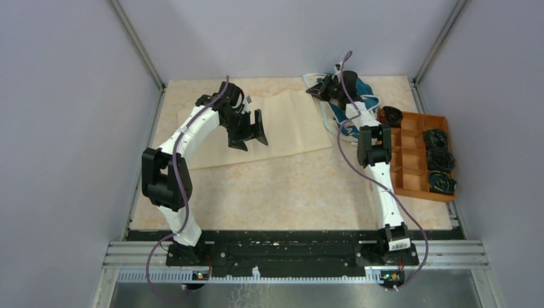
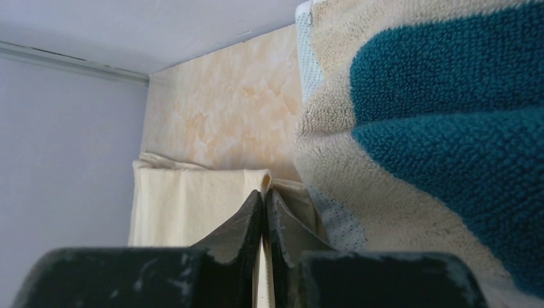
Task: Open and lay out the surgical kit
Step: Open the surgical kit at the center of the board.
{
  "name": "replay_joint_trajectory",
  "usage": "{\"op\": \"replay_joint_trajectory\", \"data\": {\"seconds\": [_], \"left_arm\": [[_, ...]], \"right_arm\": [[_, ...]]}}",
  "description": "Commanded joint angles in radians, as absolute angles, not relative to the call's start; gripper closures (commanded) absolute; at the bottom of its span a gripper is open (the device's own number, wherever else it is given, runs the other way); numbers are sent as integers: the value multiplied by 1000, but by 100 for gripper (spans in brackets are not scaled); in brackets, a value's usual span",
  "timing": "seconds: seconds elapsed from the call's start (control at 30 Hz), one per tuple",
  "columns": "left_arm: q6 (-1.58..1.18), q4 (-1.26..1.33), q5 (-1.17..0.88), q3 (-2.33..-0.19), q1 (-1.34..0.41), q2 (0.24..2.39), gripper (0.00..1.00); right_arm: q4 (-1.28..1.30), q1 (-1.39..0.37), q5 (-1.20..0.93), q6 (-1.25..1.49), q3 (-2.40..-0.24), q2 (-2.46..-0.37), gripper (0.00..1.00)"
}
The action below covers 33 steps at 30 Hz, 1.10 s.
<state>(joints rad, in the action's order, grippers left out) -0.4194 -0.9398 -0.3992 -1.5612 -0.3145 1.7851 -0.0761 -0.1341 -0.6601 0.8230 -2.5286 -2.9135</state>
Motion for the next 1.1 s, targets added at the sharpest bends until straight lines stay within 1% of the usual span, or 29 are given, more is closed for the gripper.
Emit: {"op": "replay_joint_trajectory", "data": {"seconds": [0.0,0.13,0.33,0.67,0.8,1.07], "left_arm": [[-417,-957,-389,-1606,-308,1780,11],[-420,-957,-386,-1606,-307,1769,11],[-429,-948,-395,-1596,-307,1755,11],[-425,-955,-355,-1611,-300,1722,11],[-423,-957,-329,-1610,-283,1703,11],[-457,-932,-284,-1623,-228,1659,11]], "right_arm": [[-171,-138,-672,883,-2596,-2917,100],[-154,-138,-700,902,-2592,-2869,100],[-116,-163,-715,885,-2476,-2731,100],[-102,-169,-796,914,-2363,-2601,100],[-108,-182,-865,900,-2221,-2514,100],[-224,-222,-996,766,-1823,-2240,100]]}}
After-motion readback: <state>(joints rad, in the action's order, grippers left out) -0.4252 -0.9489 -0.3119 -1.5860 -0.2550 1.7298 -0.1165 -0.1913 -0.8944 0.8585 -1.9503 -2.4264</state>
